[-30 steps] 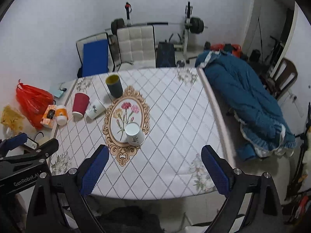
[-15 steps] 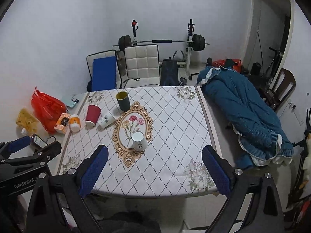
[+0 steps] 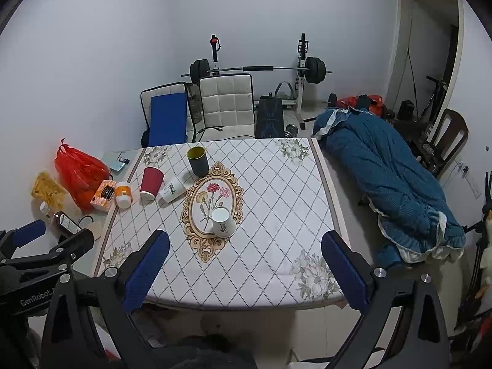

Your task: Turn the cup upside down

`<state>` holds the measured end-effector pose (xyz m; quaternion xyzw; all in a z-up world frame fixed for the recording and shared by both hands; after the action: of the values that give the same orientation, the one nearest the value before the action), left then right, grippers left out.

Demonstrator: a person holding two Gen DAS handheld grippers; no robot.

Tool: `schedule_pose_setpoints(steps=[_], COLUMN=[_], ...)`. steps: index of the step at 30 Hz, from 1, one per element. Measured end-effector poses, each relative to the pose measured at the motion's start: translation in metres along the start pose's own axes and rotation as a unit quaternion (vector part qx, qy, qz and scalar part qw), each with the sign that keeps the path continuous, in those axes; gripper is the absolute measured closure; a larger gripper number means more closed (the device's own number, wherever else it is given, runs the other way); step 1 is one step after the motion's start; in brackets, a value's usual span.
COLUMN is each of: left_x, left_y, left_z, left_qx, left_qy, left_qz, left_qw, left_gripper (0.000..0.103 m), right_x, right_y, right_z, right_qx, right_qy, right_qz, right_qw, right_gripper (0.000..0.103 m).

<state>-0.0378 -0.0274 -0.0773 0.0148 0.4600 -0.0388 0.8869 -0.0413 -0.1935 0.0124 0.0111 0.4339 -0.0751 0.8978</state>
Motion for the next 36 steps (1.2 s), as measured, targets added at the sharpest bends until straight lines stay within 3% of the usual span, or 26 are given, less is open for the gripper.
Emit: schedule_pose_setpoints(steps=[36], left_x=[-0.013], left_y=[-0.001], left_z=[0.006], left_qx=[-0.015], left_qy=[-0.014], left_qz=[0.016], left_qw=[0.9997], left_gripper=[0.003], right_x=[0.005], right_y=[-0.001], right_z=[-0.001], right_qx=[-0.008], right_qy=[0.005], right_qz=[0.005], right_qw=[1.0], right_gripper=[0.002])
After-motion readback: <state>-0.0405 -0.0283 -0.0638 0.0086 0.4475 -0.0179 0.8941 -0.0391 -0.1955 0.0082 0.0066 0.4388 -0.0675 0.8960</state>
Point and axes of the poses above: each gripper's, at about its wrist camera, not at the fingertips, and x roughly the way its jaws point, y to its left, z to its top, the point moved 6 cm from there along x, roughly the way its jaws point, and after that the axes turned 3 degrees about -z, right-handed, at the moved point
